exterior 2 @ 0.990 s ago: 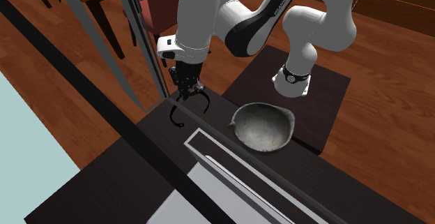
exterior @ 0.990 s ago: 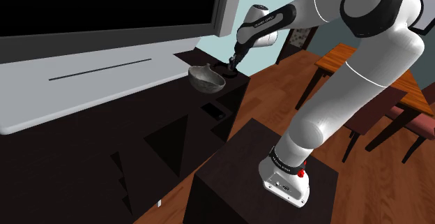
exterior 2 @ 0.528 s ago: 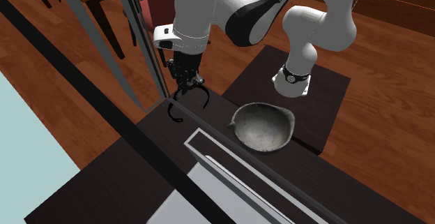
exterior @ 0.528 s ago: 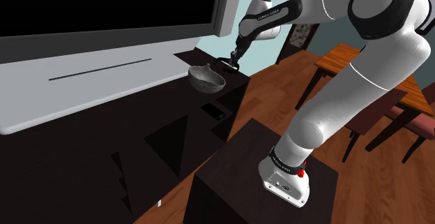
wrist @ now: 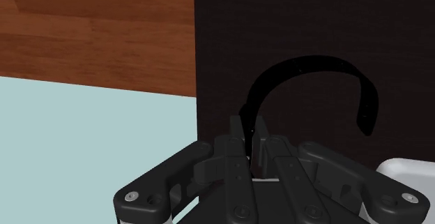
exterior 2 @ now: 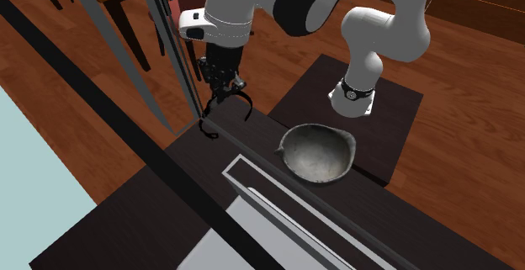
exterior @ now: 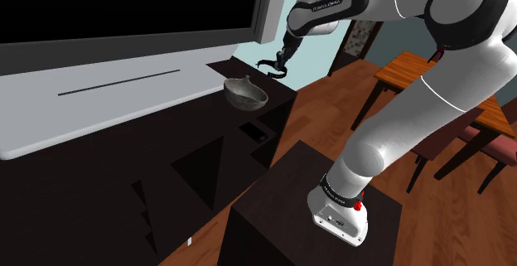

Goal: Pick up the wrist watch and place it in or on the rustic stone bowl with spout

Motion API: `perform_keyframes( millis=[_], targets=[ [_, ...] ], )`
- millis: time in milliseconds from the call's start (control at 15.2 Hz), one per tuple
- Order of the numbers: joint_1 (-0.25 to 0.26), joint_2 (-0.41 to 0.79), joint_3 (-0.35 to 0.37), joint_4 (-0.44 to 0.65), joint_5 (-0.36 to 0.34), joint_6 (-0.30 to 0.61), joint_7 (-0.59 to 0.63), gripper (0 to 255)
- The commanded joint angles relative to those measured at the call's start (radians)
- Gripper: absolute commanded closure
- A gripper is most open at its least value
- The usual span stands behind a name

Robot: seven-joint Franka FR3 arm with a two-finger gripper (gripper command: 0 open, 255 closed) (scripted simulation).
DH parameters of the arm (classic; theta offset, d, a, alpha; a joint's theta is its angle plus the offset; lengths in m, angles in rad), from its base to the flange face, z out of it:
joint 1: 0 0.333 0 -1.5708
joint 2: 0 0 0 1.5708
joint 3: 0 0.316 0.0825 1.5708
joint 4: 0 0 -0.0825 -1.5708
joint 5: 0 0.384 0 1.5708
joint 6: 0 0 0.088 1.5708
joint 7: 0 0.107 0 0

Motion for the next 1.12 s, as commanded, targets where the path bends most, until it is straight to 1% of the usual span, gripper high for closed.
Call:
perform_keyframes(
  millis=[0,1056],
  targets=[
    [0.0,-0.007,0.001,0.019,0.001,-0.026,-0.004,255],
    [0.006,-0.051,0.023,0.196,0.007,-0.245,-0.011,255]
  ],
)
